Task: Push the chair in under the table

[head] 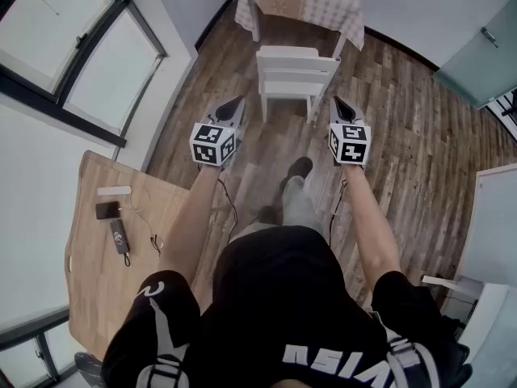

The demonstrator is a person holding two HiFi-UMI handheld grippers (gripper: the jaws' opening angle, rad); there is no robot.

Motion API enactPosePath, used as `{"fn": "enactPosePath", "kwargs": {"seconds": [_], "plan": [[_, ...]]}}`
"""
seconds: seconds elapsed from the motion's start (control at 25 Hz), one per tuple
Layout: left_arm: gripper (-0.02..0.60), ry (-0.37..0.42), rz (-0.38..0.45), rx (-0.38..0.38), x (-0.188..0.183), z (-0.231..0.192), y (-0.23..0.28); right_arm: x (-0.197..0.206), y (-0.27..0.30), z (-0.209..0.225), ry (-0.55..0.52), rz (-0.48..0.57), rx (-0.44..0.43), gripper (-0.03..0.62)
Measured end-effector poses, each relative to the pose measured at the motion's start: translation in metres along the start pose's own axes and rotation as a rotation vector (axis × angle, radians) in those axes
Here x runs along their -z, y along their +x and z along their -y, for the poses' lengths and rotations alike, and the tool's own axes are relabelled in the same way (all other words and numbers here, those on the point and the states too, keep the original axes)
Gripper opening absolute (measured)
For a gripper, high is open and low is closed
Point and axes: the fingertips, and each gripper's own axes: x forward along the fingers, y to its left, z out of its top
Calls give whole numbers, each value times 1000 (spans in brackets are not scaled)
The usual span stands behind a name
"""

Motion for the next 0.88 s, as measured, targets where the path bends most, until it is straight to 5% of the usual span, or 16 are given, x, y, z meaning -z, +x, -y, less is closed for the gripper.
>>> {"fn": "enactPosePath", "kwargs": {"seconds": [0.88], "plan": [[25,-48,-70,-17,21,-8,45,26,27,28,-31,-60,7,12]]}}
